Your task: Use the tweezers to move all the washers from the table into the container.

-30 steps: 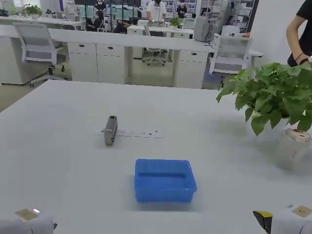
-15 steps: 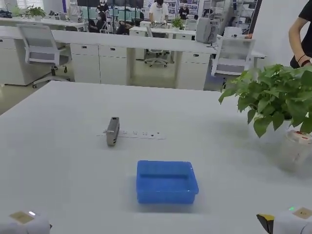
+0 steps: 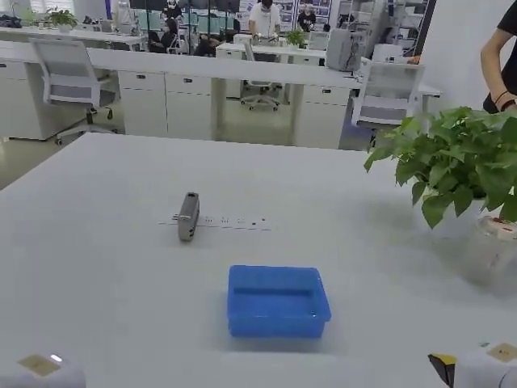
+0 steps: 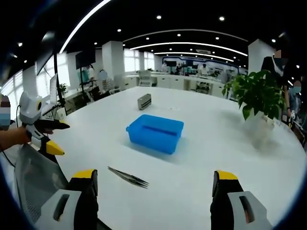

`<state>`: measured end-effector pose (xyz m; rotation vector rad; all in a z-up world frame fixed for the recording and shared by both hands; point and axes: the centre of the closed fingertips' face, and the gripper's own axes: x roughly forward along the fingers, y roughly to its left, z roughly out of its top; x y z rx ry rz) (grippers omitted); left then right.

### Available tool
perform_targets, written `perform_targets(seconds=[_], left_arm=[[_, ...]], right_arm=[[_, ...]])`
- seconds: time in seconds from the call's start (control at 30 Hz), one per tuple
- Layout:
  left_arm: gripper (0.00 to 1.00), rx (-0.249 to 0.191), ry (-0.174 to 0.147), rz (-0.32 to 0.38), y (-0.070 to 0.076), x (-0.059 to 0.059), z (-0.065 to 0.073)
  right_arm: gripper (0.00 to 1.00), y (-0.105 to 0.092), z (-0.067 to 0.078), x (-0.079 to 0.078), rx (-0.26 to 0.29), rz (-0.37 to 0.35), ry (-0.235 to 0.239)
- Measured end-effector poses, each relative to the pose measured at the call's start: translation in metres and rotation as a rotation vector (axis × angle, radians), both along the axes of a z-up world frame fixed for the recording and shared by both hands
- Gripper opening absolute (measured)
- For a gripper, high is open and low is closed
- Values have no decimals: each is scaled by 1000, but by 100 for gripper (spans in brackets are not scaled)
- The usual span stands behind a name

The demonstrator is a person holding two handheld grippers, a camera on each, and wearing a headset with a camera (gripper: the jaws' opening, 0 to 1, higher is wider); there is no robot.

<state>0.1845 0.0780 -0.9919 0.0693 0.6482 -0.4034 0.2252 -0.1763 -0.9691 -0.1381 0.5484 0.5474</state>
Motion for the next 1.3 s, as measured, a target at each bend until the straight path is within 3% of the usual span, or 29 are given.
perform_targets(seconds=[0.4,1.3], left_arm=[[99,10,-1,-16,-7,-3,2],[99,16,16,-4,-5,-10,-1]], right_arm=[[99,-4,0,0,-3,-5,-2],[99,0,-13,-7,-43,29,32]])
